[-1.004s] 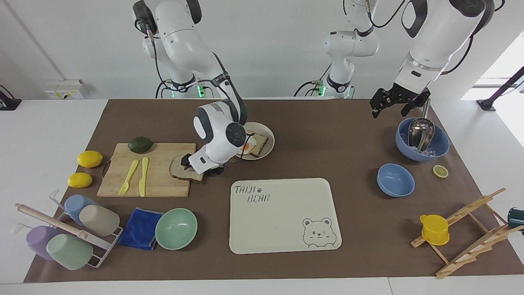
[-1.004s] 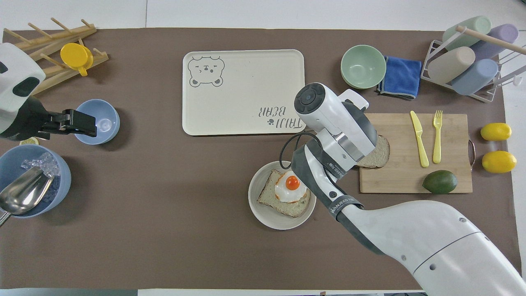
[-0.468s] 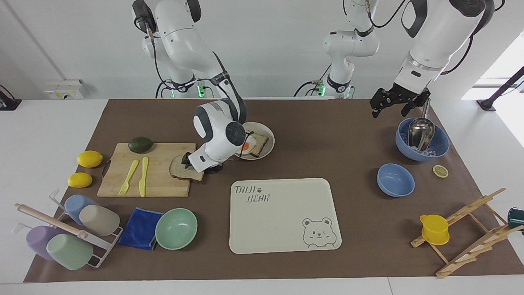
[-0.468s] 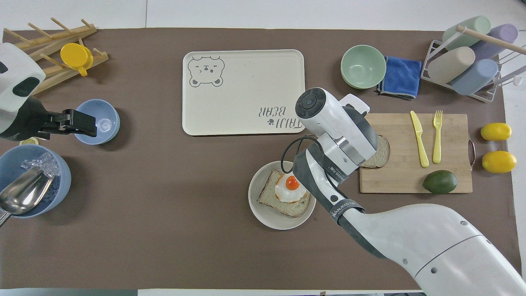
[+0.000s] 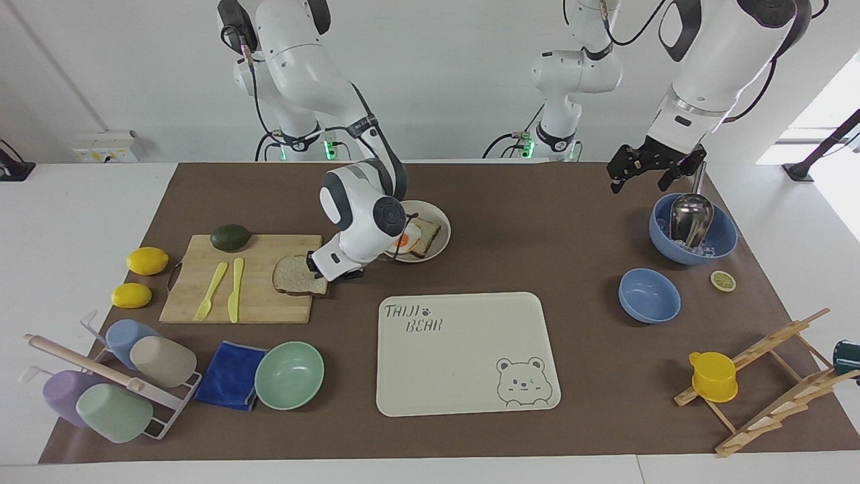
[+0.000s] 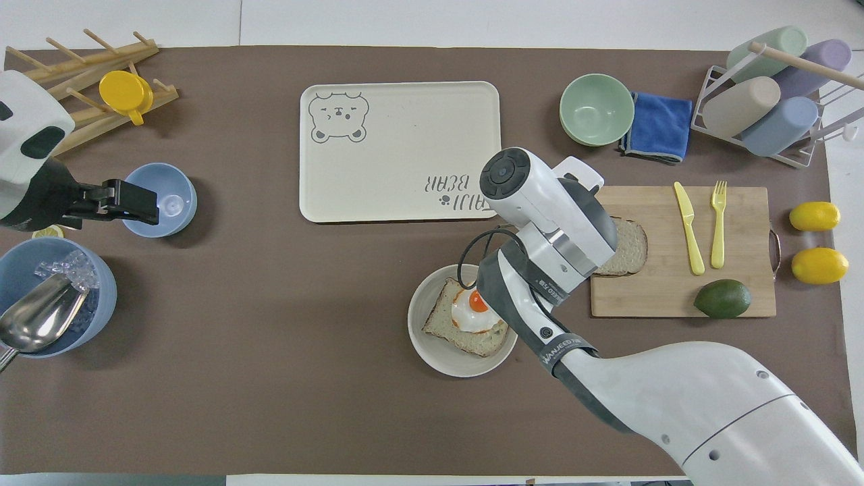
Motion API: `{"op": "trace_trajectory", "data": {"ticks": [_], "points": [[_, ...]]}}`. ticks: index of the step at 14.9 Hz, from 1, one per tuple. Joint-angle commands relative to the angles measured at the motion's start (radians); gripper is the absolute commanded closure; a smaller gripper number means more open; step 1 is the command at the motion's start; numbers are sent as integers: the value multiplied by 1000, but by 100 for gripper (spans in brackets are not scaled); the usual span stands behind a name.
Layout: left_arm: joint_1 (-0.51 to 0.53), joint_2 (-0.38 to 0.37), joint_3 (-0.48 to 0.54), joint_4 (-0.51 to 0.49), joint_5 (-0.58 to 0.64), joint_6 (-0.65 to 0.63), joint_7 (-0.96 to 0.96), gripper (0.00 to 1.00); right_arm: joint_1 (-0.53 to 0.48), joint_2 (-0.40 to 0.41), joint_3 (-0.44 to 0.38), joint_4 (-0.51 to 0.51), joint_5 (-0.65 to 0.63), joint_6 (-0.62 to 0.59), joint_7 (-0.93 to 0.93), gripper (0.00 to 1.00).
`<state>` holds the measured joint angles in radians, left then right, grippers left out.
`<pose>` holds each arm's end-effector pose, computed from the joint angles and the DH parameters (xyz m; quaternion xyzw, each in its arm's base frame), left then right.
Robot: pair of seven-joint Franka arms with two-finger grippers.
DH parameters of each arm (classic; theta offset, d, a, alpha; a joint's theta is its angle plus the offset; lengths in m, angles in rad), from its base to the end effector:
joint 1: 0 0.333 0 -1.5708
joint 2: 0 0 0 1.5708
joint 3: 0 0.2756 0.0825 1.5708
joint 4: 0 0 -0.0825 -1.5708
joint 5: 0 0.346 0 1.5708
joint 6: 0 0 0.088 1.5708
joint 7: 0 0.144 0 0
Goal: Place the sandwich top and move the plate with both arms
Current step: 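Carry the bread slice with the right gripper over the egg plate, then lower the bread slice onto the fried egg and open the right gripper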
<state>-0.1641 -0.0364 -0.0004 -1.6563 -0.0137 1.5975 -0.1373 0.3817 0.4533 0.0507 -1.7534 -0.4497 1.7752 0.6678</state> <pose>0.4996 -0.0849 0.5309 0.9998 -0.0133 -0.0121 0.0051 0.5213 0.1806 0.2469 0.9588 -0.0220 -0.0766 0.2728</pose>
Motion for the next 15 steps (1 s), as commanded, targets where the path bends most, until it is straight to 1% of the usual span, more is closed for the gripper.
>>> {"op": "trace_trajectory", "data": {"ticks": [1,3,5,6,7,8,9,10,11,13,15], "points": [[8,-20,-4,-20,8,-5,5,0,-4,-4,44,64,17,-96,7,100],[8,-22,-4,-20,8,-7,5,0,26,11,63,139,17,-161,18,100],[8,-22,-3,-20,9,-5,5,0,60,7,69,150,19,-216,29,100],[8,-20,-3,-20,8,-5,4,0,106,4,78,166,26,-239,77,100],[8,-20,-3,-20,8,-7,2,0,136,4,78,205,60,-247,134,100],[9,-22,-1,-20,8,-5,2,0,160,4,78,233,127,-241,188,100],[9,-20,-1,-20,8,-4,2,0,170,-4,80,229,150,-221,196,100],[9,-20,-1,-20,8,-4,2,0,170,-8,92,247,184,-221,202,100],[9,-22,-1,-20,8,-4,2,0,172,-16,103,249,219,-220,203,100],[9,-20,-1,-20,8,-4,4,0,177,-24,115,249,246,-212,216,100],[15,-22,-1,-22,9,-4,4,0,174,-21,129,241,328,-162,257,100]]}}
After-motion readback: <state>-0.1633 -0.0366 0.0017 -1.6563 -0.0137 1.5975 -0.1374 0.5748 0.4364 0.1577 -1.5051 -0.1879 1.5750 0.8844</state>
